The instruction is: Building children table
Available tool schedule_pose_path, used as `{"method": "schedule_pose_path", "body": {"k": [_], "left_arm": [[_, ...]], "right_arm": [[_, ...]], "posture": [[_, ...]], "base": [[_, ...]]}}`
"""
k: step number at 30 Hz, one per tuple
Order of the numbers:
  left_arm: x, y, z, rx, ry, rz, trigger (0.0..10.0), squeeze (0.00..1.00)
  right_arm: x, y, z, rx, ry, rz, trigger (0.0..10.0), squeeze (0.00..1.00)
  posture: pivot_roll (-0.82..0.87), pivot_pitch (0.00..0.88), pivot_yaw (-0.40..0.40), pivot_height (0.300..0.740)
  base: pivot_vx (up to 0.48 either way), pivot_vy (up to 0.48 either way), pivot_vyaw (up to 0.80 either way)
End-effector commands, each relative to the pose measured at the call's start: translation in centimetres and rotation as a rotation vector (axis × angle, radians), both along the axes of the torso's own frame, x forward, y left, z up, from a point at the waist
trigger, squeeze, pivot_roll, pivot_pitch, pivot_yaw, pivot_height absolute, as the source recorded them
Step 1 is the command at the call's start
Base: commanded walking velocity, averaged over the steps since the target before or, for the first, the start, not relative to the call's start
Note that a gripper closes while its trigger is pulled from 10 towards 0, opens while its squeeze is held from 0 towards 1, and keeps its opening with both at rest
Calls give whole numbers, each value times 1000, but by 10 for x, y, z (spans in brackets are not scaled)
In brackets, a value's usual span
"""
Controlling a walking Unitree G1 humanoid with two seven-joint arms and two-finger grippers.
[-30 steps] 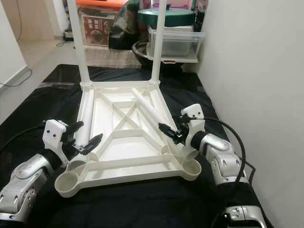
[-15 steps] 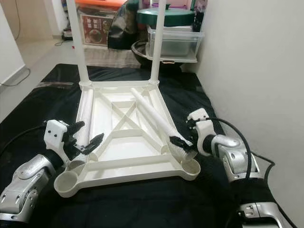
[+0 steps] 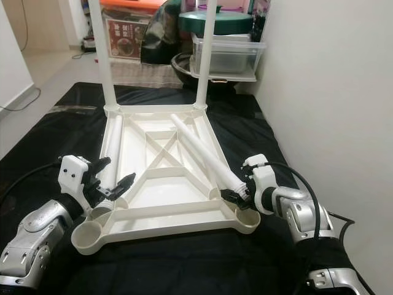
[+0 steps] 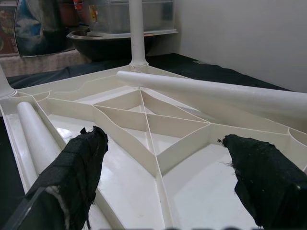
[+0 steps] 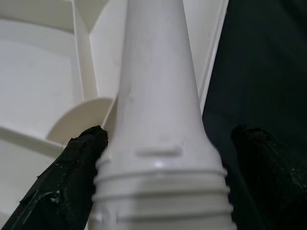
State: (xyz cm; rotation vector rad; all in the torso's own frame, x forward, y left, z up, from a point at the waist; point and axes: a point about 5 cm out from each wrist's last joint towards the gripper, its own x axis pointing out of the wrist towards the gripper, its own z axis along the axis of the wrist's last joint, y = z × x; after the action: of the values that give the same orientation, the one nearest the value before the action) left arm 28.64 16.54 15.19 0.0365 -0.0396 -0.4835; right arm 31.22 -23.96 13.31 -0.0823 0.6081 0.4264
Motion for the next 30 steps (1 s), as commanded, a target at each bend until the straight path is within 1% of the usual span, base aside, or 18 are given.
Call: {"method": "schedule_pose_path", "body": {"k": [1, 6, 7, 8, 11, 12, 14, 16, 17, 18, 21, 23, 24, 26, 27, 28, 29, 30], "left_arm": [[-2, -3, -1, -3, 8, -8, 10000, 0], [-2, -3, -1, -2, 7, -10, 10000, 0], [-2, -4, -1, -2, 8, -10, 10000, 0], [-2, -4, -1, -2, 8, -10, 10000, 0], [-2, -4, -2, 0, 8, -10, 10000, 0], [-2, -4, -2, 0, 8, -10, 10000, 0], [-1, -3, -1, 0, 7, -8, 10000, 0], [-1, -3, -1, 0, 7, -8, 10000, 0], [-1, -3, -1, 0, 7, -7, 10000, 0], [-1, -3, -1, 0, 7, -7, 10000, 0], [0, -3, -1, 1, 6, -9, 10000, 0], [0, -3, -1, 1, 6, -9, 10000, 0], [0, -2, 0, -7, 7, -10, 10000, 0], [0, 0, 3, -58, 15, -14, 10000, 0], [1, 1, 6, -108, 19, -17, 10000, 0], [2, 4, 11, -182, 23, -17, 10000, 0], [2, 4, 11, -182, 23, -17, 10000, 0], [2, 6, 15, -231, 24, -18, 10000, 0]], "right_arm": [[-5, -2, -6, -8, 37, -12, 10000, 0], [-5, 0, -6, 4, 25, -17, 10000, 0], [-3, 1, -6, 17, 6, -31, 0, 0], [-3, 1, -6, 17, 6, -31, 0, 0], [2, 4, -3, 54, -52, -64, 0, 0], [2, 4, -3, 54, -52, -64, 0, 0], [4, 9, 1, 85, -88, -59, 0, 0], [4, 9, 1, 85, -88, -59, 0, 0], [3, 14, 4, 113, -112, -32, 0, 0], [3, 14, 4, 113, -112, -32, 0, 0], [-2, 30, 15, 202, -184, 54, 0, 0], [-2, 30, 15, 202, -184, 54, 0, 0], [-2, 33, 19, 231, -208, 66, 0, 0], [-4, 41, 29, 308, -270, 109, 0, 0], [-6, 47, 35, 363, -306, 140, 0, 0], [-10, 56, 42, 424, -333, 190, 0, 0], [-10, 56, 42, 424, -333, 190, 0, 0], [-13, 61, 45, 463, -349, 222, 0, 0]], "posture": [[58, 0, -141, 740], [58, 0, -141, 740], [60, 0, -142, 740], [60, 0, -142, 740], [64, 0, -142, 740], [64, 0, -142, 740], [63, 0, -141, 740], [63, 0, -141, 740], [64, 0, -141, 740], [64, 0, -141, 740], [62, 0, -137, 740], [62, 0, -137, 740], [64, 0, -137, 740], [63, 0, -135, 740], [62, 0, -134, 740], [62, 0, -134, 740], [62, 0, -134, 740], [62, 0, -130, 740]], "base": [[0, 0, 0], [0, 0, 0], [0, 0, 0], [0, 0, 0], [0, 0, 0], [0, 0, 0], [0, 0, 0], [0, 0, 0], [0, 0, 0], [0, 0, 0], [0, 0, 0], [0, 0, 0], [0, 0, 0], [0, 0, 0], [0, 0, 0], [0, 0, 0], [0, 0, 0], [0, 0, 0]]}}
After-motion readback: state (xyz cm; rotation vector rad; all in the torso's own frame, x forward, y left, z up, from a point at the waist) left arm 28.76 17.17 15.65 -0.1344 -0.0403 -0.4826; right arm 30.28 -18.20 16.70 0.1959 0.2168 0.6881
